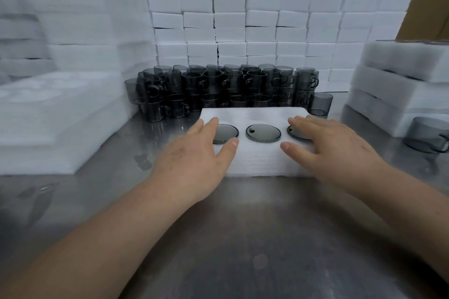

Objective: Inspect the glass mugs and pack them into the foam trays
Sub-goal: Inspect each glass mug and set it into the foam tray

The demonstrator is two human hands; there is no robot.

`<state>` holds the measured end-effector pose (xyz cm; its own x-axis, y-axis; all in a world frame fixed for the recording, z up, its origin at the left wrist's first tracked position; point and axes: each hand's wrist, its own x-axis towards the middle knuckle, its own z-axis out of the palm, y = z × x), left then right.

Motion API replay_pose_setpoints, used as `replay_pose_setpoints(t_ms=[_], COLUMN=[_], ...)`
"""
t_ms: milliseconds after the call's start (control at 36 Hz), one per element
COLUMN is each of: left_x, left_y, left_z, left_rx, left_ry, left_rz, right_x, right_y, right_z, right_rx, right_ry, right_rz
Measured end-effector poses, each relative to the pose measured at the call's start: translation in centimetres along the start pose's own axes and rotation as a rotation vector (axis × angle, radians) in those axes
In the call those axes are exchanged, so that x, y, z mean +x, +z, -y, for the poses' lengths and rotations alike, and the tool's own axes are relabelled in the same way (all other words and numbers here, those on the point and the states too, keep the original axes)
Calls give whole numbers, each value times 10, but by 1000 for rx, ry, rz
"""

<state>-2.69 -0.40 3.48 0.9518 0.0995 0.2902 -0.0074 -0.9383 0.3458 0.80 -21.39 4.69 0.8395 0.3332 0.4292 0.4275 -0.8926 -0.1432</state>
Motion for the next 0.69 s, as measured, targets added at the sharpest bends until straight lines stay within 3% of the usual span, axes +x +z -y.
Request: replay_pose_setpoints(t_ms=[361,695], left_x=[45,174], left_y=[-8,-22], left_z=[6,34], left_rx=[-249,494], left_ry=[-98,24], left_rz=[-3,-55], right_x=[0,1], right_y=[4,6], right_z=[0,-4], right_rx=[11,-9], right_ry=[10,-40], right_rz=[-3,-8])
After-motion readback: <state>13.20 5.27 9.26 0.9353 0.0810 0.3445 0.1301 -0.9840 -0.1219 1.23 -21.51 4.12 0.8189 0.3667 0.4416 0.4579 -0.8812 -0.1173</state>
